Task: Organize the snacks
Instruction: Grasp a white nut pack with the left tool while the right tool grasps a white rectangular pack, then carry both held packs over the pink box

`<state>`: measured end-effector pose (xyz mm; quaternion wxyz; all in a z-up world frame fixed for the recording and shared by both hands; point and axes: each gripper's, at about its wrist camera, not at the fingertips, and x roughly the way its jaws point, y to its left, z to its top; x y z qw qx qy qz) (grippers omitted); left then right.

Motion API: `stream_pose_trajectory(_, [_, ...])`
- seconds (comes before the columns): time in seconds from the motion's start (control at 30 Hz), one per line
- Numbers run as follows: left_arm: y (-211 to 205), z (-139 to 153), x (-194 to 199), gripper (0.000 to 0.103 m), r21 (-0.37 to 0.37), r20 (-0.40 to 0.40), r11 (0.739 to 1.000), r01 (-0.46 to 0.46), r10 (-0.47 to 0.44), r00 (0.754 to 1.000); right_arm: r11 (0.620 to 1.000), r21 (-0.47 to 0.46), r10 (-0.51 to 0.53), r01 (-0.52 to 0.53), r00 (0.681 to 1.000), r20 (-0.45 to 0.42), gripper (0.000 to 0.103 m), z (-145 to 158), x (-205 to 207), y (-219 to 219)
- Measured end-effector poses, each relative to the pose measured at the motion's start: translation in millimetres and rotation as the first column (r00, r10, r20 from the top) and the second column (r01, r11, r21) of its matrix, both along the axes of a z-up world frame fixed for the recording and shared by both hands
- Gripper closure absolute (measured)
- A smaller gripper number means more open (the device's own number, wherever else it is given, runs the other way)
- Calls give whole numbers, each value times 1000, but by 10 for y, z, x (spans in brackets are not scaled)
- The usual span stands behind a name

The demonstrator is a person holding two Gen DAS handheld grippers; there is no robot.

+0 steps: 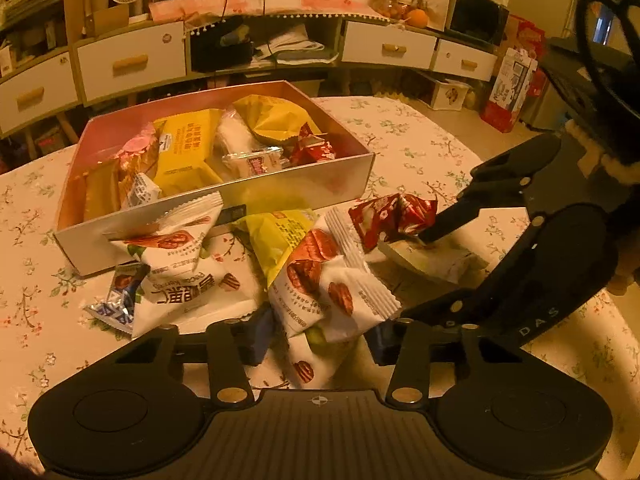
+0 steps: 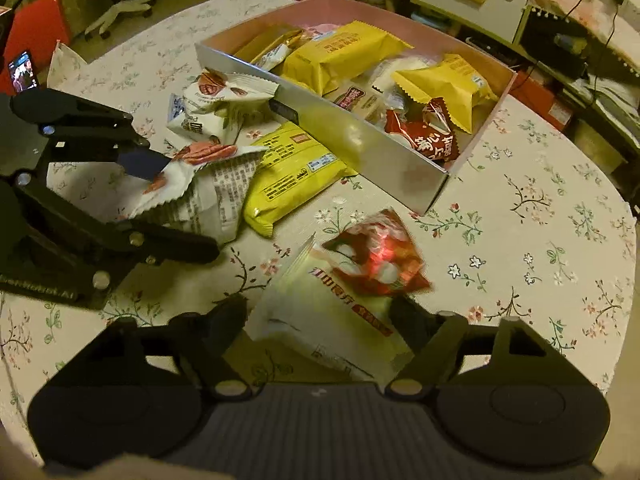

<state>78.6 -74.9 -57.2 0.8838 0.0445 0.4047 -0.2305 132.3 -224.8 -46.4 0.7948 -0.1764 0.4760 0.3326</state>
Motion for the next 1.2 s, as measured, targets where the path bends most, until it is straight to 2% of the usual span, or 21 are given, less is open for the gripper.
stream_pose_trajectory(0.23, [47,46,-47,65,17,-11,1000,-7,7,1000,999,-36,-24,26,999,42,54,62,-125,72])
stream_pose_trajectory(0.37, [108,59,-90,65,28,-18,1000,-12,12,1000,996,-71,-40,45,996,80,61,100,-213,131])
stream_pose_trajectory(0.43, [150,71,-109,65,28,-22,999,-16,17,1000,995,-81,-53,61,994,99,68,125,-238,148])
stream_pose_trajectory(0.63, [265,110,-150,65,29,-24,999,-26,27,999,989,-72,-113,126,982,154,81,210,-315,161])
stream_pose_trajectory(0.93, [333,162,-188,65,30,-25,999,-31,32,999,979,-57,-183,195,968,171,87,305,-401,224])
stream_pose_trajectory(1.2, [362,210,-219,65,40,-22,998,-38,39,999,981,-25,-186,194,962,198,89,419,-480,323])
